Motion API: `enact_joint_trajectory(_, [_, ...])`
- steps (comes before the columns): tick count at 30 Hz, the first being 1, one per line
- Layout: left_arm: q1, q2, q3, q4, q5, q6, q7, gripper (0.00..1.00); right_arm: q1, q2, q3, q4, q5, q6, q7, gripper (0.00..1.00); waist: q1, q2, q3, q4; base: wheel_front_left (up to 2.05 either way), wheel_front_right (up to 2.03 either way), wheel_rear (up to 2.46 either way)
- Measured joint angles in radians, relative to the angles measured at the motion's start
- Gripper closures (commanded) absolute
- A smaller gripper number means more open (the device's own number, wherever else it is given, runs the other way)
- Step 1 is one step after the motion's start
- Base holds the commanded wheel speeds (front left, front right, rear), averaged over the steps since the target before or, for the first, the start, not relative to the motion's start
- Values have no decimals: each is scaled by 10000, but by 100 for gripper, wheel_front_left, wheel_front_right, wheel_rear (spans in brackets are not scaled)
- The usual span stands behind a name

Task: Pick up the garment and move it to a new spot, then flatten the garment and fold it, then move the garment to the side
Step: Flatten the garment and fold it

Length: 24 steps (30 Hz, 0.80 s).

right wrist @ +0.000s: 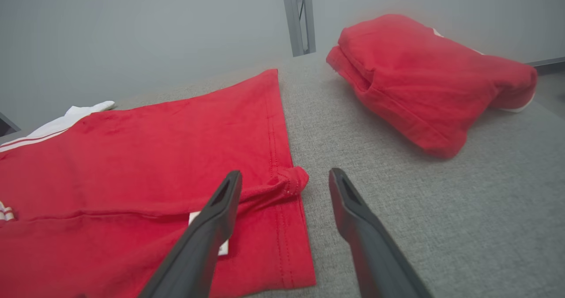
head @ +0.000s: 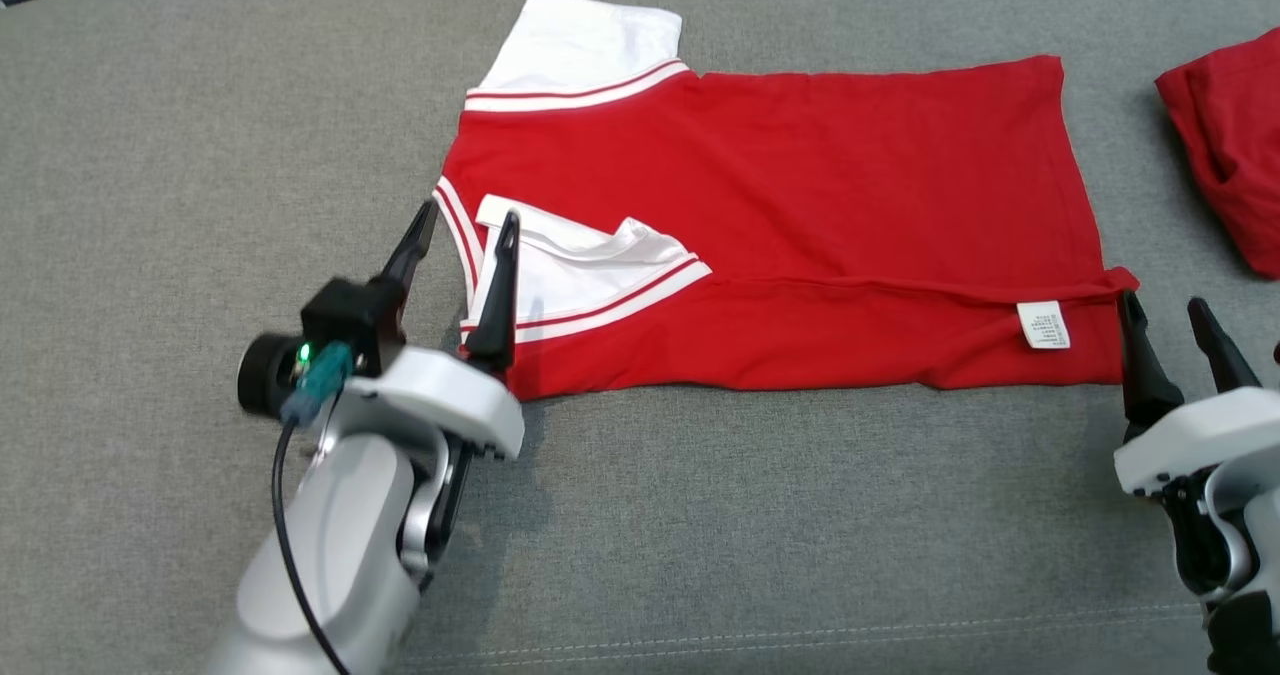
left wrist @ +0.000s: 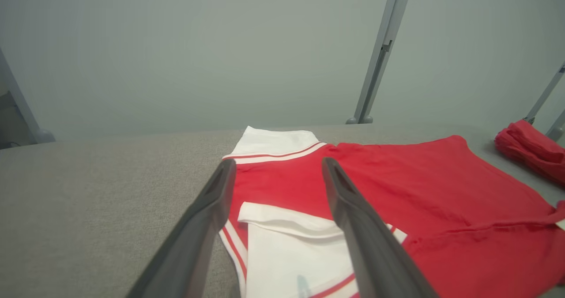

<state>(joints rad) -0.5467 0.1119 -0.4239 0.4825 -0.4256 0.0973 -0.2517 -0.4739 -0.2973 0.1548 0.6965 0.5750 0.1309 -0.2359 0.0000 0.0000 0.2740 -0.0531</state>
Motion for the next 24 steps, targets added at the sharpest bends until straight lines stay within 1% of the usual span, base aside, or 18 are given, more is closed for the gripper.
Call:
enact_joint_trajectory(3, [1025,-17,213,-617,40,109,-13,0,469,238,-460,-192,-234,-2,-113,0,0,1,-166,-7,0,0,0])
enact_joint_trajectory(8, [2548,-90,228,-656,-211,113,-4,0,1174,608,-945,-686,-583,-2,-115,0,0,0,-384,-74,0,0,0])
enact_joint_trajectory(10, [2833,-102,232,-629,-364,196,48,0,1364,675,-1104,-809,-708,-2,-115,0,0,0,-439,-100,0,0,0])
enact_joint_trajectory(15, [2966,-136,234,-577,-585,192,153,0,1583,692,-1348,-1064,-897,-2,-115,0,0,0,-468,-110,0,0,0])
enact_joint_trajectory(16, [2965,-159,236,-518,-614,190,186,6,1594,692,-1383,-1089,-903,-2,-115,0,0,0,-471,-108,0,0,0])
enact_joint_trajectory(17, [2959,-178,234,-430,-640,192,297,17,1608,692,-1400,-1114,-905,-2,-115,0,1,0,-474,-108,0,0,0])
enact_joint_trajectory(19, [2939,-199,221,-228,-650,196,368,14,1613,694,-1413,-1133,-915,-2,-115,0,0,1,-473,-116,0,0,0])
enact_joint_trajectory(21, [2853,-196,209,2,-644,215,416,7,1613,696,-1402,-1177,-918,-2,-115,0,0,0,-468,-140,0,0,0])
enact_joint_trajectory(22, [2777,-196,211,107,-644,253,416,5,1613,696,-1386,-1198,-920,-2,-115,0,1,0,-463,-159,0,0,0])
enact_joint_trajectory(24, [2580,-196,201,307,-621,272,412,6,1612,696,-1348,-1244,-920,-2,-115,0,1,1,-462,-198,0,0,0])
